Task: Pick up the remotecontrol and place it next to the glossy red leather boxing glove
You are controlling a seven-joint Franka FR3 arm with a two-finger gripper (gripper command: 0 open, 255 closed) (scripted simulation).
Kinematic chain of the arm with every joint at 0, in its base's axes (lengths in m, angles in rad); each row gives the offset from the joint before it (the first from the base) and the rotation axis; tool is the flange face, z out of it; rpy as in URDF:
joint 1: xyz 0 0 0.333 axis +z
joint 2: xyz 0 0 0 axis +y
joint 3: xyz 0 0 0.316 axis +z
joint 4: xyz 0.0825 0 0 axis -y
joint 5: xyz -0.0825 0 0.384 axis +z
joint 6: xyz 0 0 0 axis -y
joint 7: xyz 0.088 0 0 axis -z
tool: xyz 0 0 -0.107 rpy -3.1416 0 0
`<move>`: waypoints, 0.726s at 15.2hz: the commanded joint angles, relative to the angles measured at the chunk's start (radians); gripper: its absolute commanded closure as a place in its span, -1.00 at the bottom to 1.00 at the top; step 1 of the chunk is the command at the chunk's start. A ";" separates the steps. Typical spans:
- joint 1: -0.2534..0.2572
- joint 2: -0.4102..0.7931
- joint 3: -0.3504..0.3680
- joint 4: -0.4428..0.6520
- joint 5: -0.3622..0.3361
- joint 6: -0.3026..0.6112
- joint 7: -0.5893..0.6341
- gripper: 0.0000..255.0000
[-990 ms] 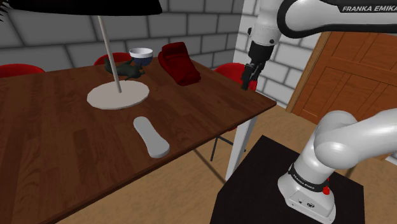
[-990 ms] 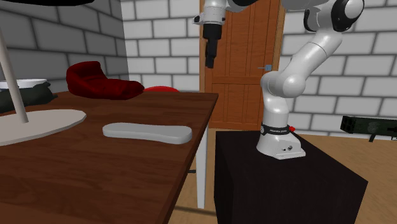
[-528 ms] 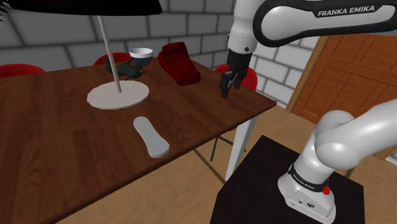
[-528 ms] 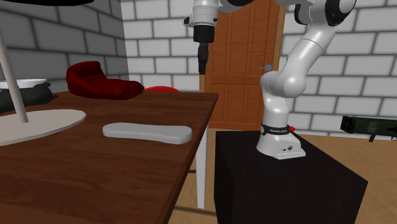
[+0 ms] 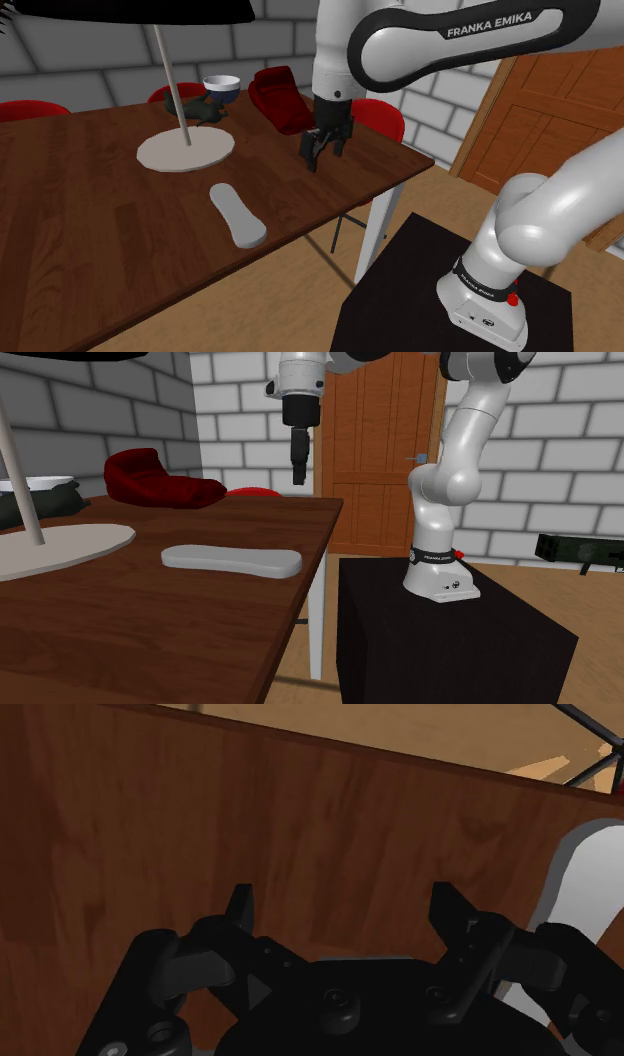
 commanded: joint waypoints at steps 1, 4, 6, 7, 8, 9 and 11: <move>-0.001 0.075 0.034 0.051 -0.005 0.020 0.052 -1.00; 0.002 0.182 0.082 0.132 -0.024 0.040 0.133 -1.00; 0.007 0.258 0.111 0.192 -0.045 0.049 0.189 -1.00; 0.011 0.297 0.124 0.224 -0.058 0.052 0.217 -1.00; 0.015 0.337 0.136 0.258 -0.072 0.054 0.246 -1.00; 0.021 0.378 0.146 0.293 -0.088 0.055 0.274 -1.00; 0.037 0.461 0.164 0.368 -0.123 0.052 0.330 -1.00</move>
